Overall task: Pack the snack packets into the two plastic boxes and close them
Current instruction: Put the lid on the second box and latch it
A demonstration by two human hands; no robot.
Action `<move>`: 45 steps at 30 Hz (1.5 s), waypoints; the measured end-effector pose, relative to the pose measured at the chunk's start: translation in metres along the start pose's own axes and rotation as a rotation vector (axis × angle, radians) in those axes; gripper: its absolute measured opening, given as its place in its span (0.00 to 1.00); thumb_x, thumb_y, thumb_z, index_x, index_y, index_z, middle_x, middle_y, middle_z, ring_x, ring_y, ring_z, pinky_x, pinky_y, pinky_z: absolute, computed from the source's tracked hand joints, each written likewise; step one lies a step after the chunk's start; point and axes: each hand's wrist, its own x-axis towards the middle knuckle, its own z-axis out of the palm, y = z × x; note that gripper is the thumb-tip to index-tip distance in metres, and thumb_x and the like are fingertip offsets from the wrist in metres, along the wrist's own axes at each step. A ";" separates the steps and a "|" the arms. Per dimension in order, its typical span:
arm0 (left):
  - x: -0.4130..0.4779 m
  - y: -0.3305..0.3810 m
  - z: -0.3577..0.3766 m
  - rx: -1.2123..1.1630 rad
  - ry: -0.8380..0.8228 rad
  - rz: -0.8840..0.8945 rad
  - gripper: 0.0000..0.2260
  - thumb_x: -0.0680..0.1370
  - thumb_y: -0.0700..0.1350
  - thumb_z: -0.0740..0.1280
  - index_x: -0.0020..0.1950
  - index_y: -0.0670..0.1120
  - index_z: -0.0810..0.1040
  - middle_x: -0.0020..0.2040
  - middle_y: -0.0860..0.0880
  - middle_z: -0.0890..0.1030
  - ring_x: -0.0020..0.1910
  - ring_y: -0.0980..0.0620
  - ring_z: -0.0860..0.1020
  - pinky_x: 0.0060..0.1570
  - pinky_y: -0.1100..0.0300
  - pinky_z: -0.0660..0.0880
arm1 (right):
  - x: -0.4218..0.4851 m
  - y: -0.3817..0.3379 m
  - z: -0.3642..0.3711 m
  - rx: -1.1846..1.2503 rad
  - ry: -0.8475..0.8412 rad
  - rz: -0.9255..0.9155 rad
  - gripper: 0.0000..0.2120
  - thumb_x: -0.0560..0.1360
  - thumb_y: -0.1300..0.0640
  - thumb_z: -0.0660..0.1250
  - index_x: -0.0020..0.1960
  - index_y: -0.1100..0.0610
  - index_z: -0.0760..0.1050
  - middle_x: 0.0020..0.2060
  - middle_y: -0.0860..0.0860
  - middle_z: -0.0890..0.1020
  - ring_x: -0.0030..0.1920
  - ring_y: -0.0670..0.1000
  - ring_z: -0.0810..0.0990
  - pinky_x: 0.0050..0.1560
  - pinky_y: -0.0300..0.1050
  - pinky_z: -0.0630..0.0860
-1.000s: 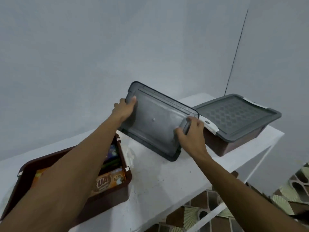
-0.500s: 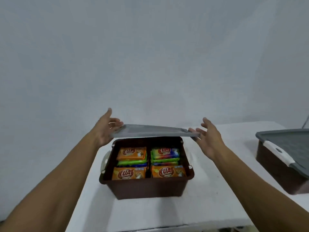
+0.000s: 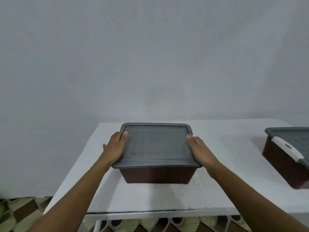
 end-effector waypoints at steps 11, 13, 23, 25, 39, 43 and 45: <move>-0.006 0.010 -0.002 0.233 0.012 -0.013 0.27 0.81 0.57 0.57 0.77 0.48 0.62 0.73 0.44 0.69 0.70 0.43 0.69 0.67 0.51 0.65 | 0.003 0.006 0.009 -0.072 0.093 -0.006 0.34 0.77 0.32 0.42 0.72 0.53 0.65 0.67 0.56 0.73 0.63 0.56 0.74 0.64 0.53 0.72; -0.015 0.013 0.000 0.268 0.103 0.056 0.28 0.78 0.61 0.60 0.74 0.49 0.66 0.67 0.46 0.75 0.63 0.43 0.75 0.62 0.50 0.72 | -0.002 0.010 0.012 -0.092 0.200 -0.072 0.40 0.73 0.28 0.41 0.72 0.52 0.63 0.67 0.55 0.74 0.63 0.57 0.75 0.64 0.57 0.73; -0.028 0.015 -0.004 0.365 0.034 0.225 0.23 0.82 0.57 0.51 0.70 0.46 0.69 0.69 0.45 0.73 0.65 0.45 0.73 0.61 0.56 0.67 | -0.007 0.010 0.013 -0.425 0.242 -0.374 0.37 0.75 0.29 0.39 0.76 0.48 0.57 0.61 0.49 0.79 0.55 0.51 0.80 0.54 0.46 0.77; -0.027 0.011 -0.003 0.371 -0.036 0.201 0.31 0.78 0.65 0.50 0.74 0.48 0.64 0.76 0.47 0.66 0.73 0.47 0.66 0.68 0.55 0.64 | -0.006 0.011 0.012 -0.508 0.201 -0.368 0.42 0.72 0.25 0.37 0.78 0.48 0.55 0.68 0.50 0.74 0.64 0.54 0.76 0.63 0.53 0.75; 0.033 0.033 0.037 0.214 0.169 0.209 0.21 0.80 0.62 0.55 0.54 0.46 0.75 0.59 0.47 0.79 0.53 0.46 0.78 0.49 0.59 0.68 | 0.063 0.012 -0.006 -0.492 0.299 -0.376 0.27 0.78 0.33 0.50 0.65 0.49 0.72 0.61 0.48 0.79 0.61 0.51 0.77 0.57 0.51 0.75; 0.086 0.045 0.062 0.287 0.195 0.232 0.18 0.80 0.59 0.57 0.54 0.46 0.77 0.56 0.52 0.78 0.52 0.48 0.78 0.49 0.61 0.67 | 0.126 0.021 -0.023 -0.471 0.340 -0.420 0.13 0.79 0.44 0.57 0.48 0.51 0.74 0.43 0.45 0.79 0.45 0.49 0.78 0.39 0.39 0.69; 0.111 0.050 0.073 0.285 0.208 0.235 0.14 0.82 0.53 0.58 0.53 0.46 0.77 0.55 0.51 0.78 0.51 0.48 0.78 0.49 0.61 0.67 | 0.154 0.023 -0.030 -0.438 0.349 -0.433 0.10 0.79 0.48 0.59 0.44 0.52 0.73 0.40 0.46 0.78 0.40 0.48 0.76 0.35 0.36 0.66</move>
